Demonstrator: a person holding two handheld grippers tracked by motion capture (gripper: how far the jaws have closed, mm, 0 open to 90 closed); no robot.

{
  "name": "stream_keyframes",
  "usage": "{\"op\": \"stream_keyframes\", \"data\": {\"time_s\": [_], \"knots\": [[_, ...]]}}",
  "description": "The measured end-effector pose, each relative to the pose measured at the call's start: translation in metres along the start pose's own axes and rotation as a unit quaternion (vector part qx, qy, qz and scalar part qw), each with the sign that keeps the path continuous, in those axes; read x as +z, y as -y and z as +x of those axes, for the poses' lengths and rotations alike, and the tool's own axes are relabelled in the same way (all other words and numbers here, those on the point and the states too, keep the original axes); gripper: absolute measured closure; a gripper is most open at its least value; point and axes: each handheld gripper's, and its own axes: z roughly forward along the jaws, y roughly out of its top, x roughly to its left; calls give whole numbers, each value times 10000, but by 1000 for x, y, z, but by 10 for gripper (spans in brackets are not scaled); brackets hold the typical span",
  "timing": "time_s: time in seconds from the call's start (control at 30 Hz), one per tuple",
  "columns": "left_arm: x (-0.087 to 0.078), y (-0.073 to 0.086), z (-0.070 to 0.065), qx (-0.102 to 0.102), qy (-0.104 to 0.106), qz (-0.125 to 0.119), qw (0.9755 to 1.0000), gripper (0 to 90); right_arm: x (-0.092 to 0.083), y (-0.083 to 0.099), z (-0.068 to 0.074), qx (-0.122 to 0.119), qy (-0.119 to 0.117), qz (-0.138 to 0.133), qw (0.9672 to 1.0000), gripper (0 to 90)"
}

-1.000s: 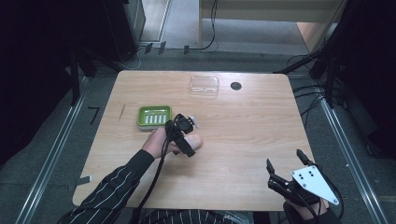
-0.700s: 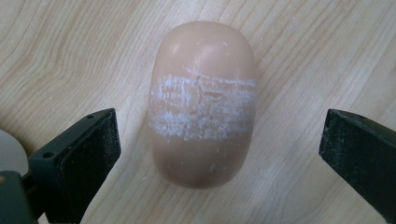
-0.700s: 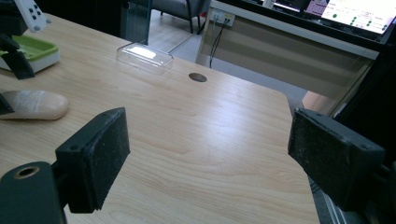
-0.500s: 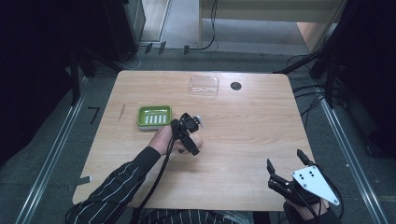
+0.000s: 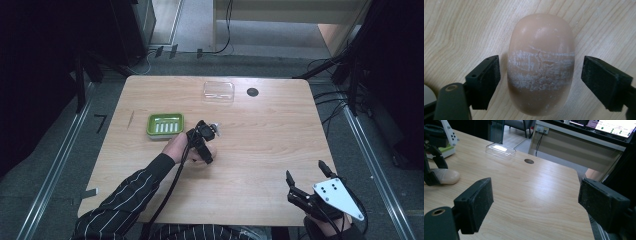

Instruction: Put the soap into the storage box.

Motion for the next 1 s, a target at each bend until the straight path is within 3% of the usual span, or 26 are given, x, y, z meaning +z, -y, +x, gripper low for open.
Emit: {"op": "stream_keyframes", "data": {"time_s": [0.33,0.7,1.0], "knots": [[3,-1,1,41,36,100,9999,317,-1,0,0,-3,0,-4,10000,134],[4,-5,-3,264,-124,315,9991,329,0,0,0,0,-9,12,10000,134],[4,-3,-4,261,-124,206,9994,334,0,0,0,-17,-18,5,10000,134]]}}
